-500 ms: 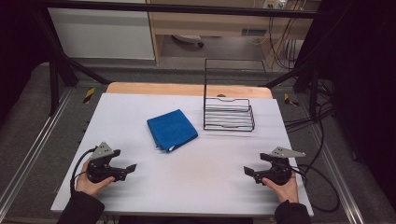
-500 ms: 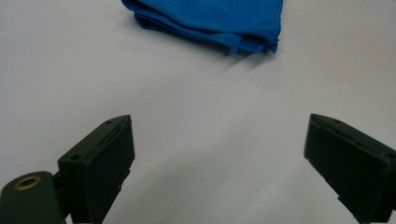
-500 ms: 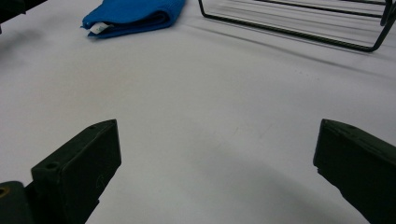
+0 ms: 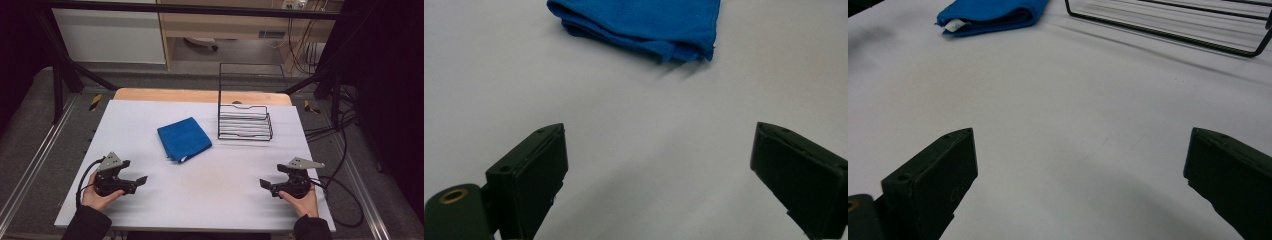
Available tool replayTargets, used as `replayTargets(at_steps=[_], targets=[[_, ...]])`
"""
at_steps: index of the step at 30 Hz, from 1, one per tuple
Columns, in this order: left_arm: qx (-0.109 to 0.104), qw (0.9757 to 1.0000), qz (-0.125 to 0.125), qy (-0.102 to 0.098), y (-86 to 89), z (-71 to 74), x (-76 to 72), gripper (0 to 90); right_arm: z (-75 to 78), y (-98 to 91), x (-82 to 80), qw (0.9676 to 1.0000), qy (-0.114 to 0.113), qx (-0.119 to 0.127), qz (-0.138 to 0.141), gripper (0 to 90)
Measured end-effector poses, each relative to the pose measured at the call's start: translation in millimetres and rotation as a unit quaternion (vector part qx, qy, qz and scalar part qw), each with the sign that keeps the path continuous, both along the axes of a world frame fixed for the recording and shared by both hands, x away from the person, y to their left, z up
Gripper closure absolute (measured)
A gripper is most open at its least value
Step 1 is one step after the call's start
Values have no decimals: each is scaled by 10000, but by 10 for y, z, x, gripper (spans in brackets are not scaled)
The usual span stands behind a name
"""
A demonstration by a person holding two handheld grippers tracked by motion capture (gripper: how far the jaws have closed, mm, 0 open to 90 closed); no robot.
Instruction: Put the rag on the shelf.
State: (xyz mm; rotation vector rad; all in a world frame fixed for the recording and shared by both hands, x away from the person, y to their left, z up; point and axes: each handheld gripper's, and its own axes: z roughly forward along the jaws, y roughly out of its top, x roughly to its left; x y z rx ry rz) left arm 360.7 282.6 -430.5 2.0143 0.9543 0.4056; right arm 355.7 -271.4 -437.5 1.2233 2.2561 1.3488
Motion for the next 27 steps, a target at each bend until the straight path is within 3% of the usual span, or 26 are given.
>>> replayTargets(at_steps=[8, 18, 27], targets=[[30, 10000, -26, 1, -106, 100, 43, 83, -6, 9, 5, 10000, 5, -7, -3, 14], [248, 9996, -160, 0, -338, 192, 107, 79, -11, 21, 10, 10000, 20, -34, -2, 14], [313, 9994, -139, 4, -564, 256, 250, 135, -12, 24, 11, 10000, 37, -40, 8, 14]])
